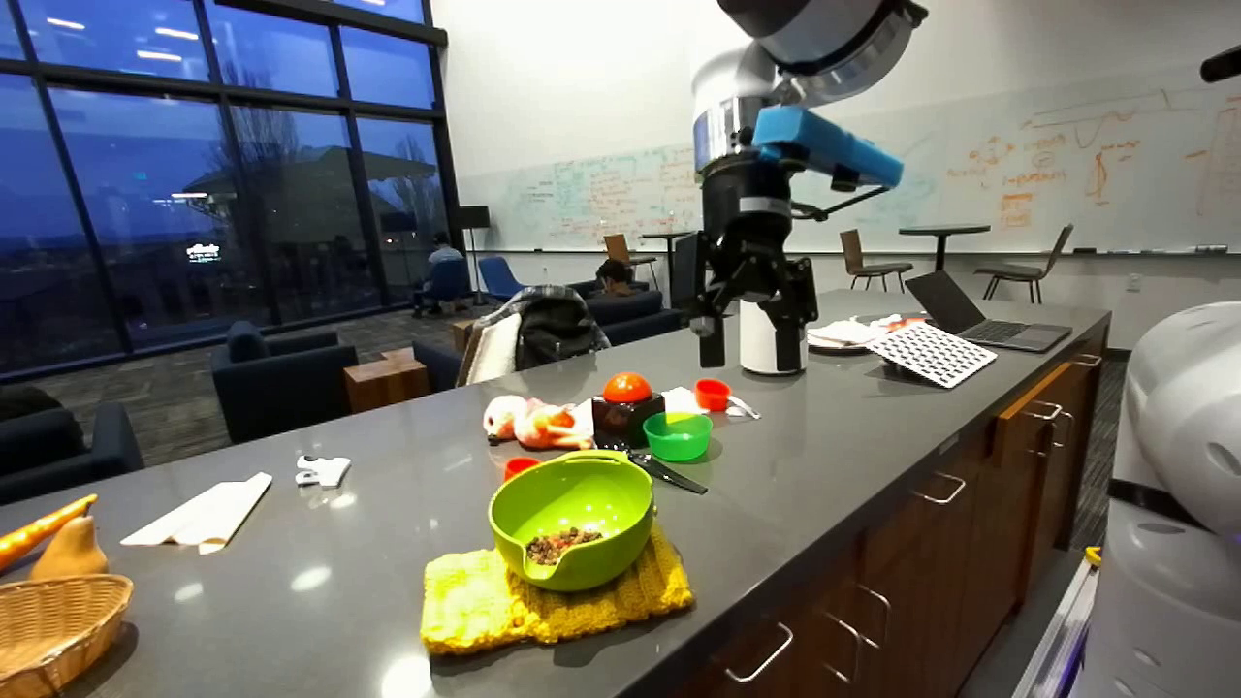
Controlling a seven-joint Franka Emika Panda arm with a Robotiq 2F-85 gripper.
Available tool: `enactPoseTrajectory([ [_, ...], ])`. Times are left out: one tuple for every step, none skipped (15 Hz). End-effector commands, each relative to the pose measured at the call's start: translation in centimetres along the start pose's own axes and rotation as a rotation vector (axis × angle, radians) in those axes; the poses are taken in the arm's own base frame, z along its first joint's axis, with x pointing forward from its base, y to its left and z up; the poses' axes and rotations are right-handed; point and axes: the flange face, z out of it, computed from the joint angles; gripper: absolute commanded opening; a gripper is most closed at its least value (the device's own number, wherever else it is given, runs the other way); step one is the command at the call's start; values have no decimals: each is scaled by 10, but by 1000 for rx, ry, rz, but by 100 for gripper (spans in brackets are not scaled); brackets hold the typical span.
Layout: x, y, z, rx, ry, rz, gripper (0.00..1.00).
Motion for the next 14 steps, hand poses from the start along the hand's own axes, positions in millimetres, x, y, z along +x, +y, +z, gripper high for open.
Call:
enactPoseTrajectory([
  [8,10,4,-28,-11,19,100],
  [14,18,5,-46,-15,40,100],
  [25,29,4,-72,-17,70,100],
  [33,40,2,-98,-16,95,100],
  [45,52,0,-130,-12,122,100],
  [58,64,-6,-159,-7,153,100],
  [72,73,-14,-180,8,177,100],
  [83,79,-21,-196,22,195,100],
  [95,83,-32,-211,45,221,100],
  [103,84,-46,-216,73,254,100],
  [82,85,-23,-192,47,204,100],
  [92,87,-32,-197,60,222,100],
  [99,87,-38,-197,65,230,100],
  [103,86,-40,-196,67,236,100],
])
